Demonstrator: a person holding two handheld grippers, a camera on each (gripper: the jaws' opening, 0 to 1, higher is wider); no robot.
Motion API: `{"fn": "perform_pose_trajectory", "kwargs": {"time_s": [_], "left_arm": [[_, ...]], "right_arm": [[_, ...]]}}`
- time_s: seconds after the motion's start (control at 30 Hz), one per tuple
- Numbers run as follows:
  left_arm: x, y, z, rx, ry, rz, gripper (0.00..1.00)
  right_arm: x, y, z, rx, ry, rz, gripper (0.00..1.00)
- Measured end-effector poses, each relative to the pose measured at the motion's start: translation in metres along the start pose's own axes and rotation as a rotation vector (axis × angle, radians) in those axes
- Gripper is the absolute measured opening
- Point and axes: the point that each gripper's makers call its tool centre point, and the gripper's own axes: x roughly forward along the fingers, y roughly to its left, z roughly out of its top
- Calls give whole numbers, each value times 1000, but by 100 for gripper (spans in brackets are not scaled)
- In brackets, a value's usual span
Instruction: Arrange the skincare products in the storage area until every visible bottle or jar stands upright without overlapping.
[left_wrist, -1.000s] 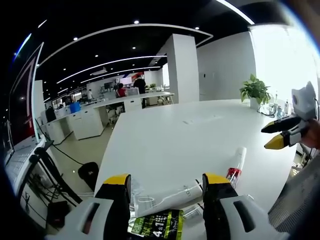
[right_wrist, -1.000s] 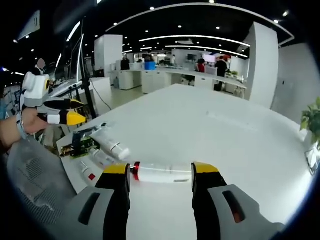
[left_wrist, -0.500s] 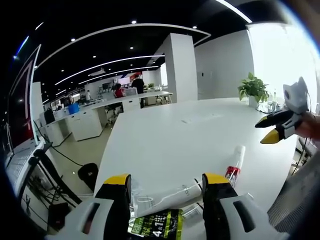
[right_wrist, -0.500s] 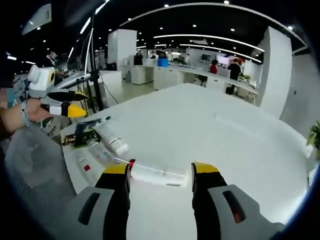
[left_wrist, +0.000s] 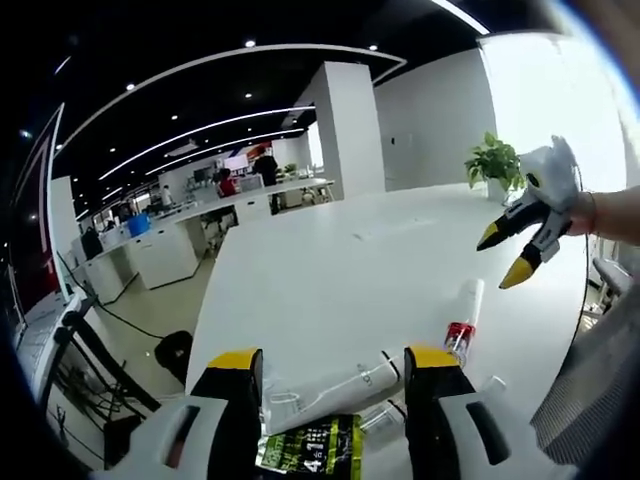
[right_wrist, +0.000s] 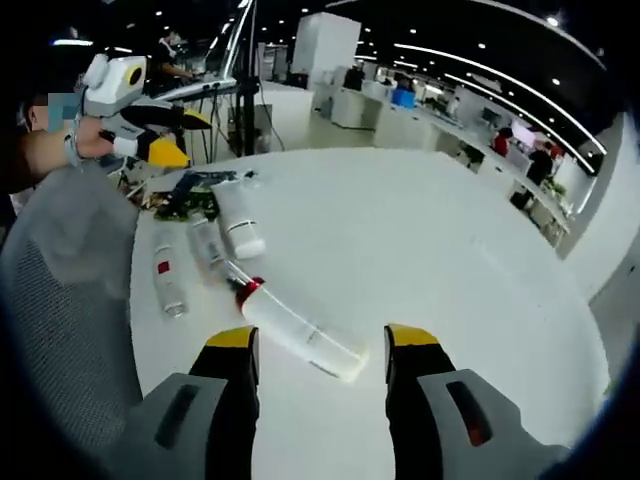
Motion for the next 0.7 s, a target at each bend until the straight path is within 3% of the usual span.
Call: {"fn": "perform_pose_trajectory", "kwargs": {"time_s": [0.13,0.37,0.43,0.7], "left_arm": [[0,-1,-1,4,6,-3,59],[2,-4,-4,21,21,-14,59],[2,-5,-5,25,26,-17,59],[3,-6,-7,34,38,-22,59]], "right_arm": [[9,0,-1,5,15,49,49],[32,2,-10,-125,143,139,52],[40,3,-14,-178,186,169,51],[60,13,-25,-232,285,306,43]]}}
